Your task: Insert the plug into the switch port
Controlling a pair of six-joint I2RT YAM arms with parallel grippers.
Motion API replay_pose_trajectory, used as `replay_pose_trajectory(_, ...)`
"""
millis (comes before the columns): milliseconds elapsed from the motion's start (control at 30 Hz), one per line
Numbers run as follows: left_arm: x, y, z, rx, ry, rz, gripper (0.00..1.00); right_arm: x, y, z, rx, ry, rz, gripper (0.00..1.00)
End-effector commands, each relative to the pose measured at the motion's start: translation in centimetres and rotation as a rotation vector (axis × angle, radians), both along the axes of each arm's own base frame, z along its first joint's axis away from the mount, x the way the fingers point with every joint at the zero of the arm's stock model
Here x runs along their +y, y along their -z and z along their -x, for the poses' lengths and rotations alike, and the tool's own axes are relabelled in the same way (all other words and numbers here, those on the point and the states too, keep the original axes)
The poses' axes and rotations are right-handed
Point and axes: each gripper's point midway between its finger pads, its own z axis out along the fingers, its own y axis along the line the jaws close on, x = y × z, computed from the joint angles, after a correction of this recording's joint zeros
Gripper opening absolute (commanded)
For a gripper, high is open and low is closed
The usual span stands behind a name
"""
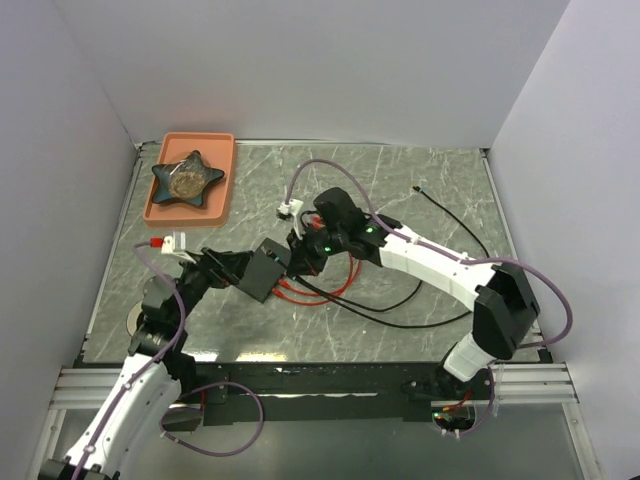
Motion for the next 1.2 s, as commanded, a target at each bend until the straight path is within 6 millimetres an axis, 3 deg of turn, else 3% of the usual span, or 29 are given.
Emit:
replay_pose_trajectory(0,-1.1,-4.9,2.1,-0.219,0.095,0.076,0.94,-0.7,-3.7,4.5,0.061,-0.259,-0.188,0.00)
replay_pose_trajectory(167,-2.8,-8.9,7.0,-0.480,0.287,0.151,0.93,-1.2,-5.8,7.0,0.120,-0.384,-0.275,0.00)
replay_pose_trajectory(367,-4.0,-10.2,9.3,-0.557,0.418,0.141,0.92,-1.1,-7.6,8.2,0.177,-0.444,-0.330,0.00)
replay_pose_trajectory(600,-4.7,-10.1,9.6,-0.536,0.484,0.167,0.81,-0.6,-8.6,8.4,0.205,-0.461,-0.361,0.00)
replay_pose_trajectory(1000,-5.0,-10.0,9.4,-0.512,0.508,0.158,0.53,-0.2,-7.8,8.4,0.217,-0.443,-0.346,0.00)
replay_pose_trajectory(1167,-5.3,-9.7,9.2,-0.488,0.528,0.157,0.52,0.2,-8.1,8.7,0.227,-0.440,-0.344,0.00)
